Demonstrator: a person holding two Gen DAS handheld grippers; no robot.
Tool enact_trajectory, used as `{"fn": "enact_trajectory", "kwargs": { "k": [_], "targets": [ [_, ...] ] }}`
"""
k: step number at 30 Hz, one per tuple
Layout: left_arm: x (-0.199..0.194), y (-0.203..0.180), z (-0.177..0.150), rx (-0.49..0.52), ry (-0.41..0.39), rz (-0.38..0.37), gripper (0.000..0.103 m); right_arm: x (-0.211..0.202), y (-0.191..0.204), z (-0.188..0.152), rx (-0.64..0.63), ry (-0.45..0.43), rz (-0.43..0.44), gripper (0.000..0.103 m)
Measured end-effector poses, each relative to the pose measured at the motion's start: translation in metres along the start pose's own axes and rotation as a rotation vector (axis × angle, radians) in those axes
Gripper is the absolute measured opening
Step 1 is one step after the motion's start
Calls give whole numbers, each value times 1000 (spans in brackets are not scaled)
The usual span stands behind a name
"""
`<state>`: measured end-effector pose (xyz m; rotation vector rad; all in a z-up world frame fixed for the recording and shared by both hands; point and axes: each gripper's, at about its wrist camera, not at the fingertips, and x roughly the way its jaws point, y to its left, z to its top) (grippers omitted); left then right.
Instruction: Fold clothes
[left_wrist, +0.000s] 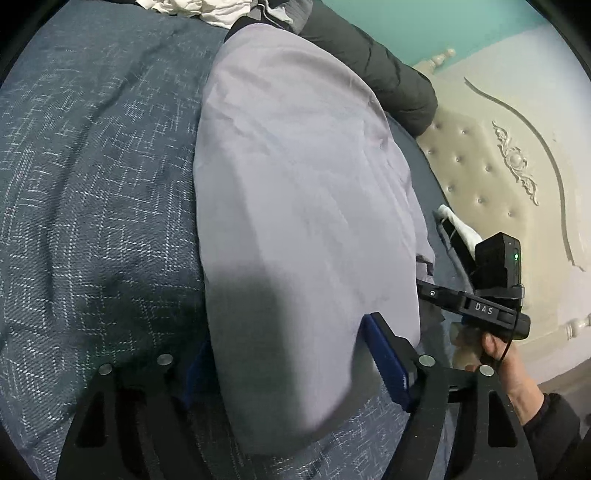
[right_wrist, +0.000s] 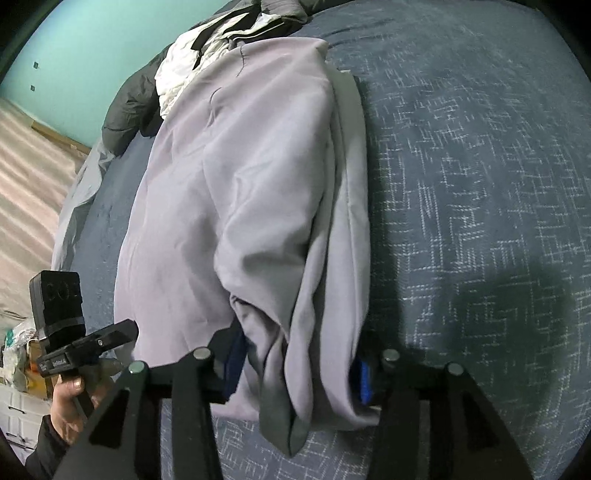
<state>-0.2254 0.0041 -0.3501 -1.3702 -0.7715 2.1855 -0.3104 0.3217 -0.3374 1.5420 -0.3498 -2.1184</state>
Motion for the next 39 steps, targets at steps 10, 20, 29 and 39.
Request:
{"fn": "enact_trajectory", "kwargs": {
  "k": [10,20,29,39],
  "targets": [
    [-10,-10,2,71,-40,49,53,-21,25,-4,-91,-79,7,18],
    [-47,-65,-2,223,-103,119,36,-73,45,-9,-178,-146,37,16],
    [-41,-168,16,332,-131,102,35,-148,62,6,-228,-238,23,16],
    [-5,-318,41,451,-151,16,35,-278,26,18,-228,-370,-66,15]
  ]
}}
